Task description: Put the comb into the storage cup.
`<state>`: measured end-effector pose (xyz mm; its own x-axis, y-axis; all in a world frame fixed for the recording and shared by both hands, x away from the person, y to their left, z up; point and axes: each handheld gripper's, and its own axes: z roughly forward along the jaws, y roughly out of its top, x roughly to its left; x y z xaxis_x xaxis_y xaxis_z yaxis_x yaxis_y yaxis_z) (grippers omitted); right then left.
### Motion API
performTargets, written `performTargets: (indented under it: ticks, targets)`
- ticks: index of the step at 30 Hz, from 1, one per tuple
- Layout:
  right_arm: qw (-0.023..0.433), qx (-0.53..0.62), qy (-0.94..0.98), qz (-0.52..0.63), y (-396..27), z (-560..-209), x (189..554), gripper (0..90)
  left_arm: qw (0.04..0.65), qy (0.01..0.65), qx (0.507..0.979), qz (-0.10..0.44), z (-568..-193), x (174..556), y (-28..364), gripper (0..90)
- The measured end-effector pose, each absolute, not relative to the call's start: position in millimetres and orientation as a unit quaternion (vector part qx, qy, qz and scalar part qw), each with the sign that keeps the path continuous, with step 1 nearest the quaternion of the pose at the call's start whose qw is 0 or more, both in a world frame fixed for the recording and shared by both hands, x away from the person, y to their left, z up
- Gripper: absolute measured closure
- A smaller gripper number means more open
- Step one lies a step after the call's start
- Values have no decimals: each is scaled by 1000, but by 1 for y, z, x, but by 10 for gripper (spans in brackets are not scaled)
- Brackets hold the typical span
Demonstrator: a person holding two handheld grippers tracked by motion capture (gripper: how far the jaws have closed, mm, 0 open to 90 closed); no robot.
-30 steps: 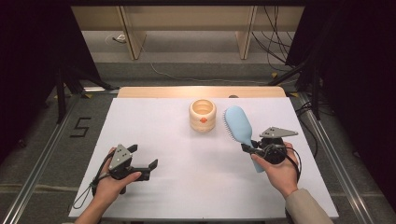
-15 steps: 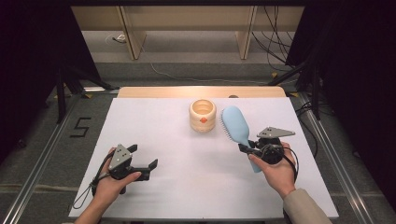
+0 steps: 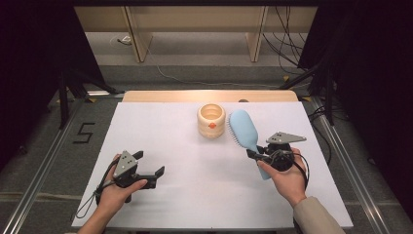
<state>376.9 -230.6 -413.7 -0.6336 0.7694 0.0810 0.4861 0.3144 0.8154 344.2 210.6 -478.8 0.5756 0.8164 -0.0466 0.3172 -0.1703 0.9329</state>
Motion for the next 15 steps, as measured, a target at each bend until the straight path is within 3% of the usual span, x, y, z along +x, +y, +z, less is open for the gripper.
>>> performTargets:
  ticks: [15]
  targets:
    - [163, 391, 793, 437, -222, -413, 377, 701, 511, 391, 726, 243, -479, 344, 211, 22]
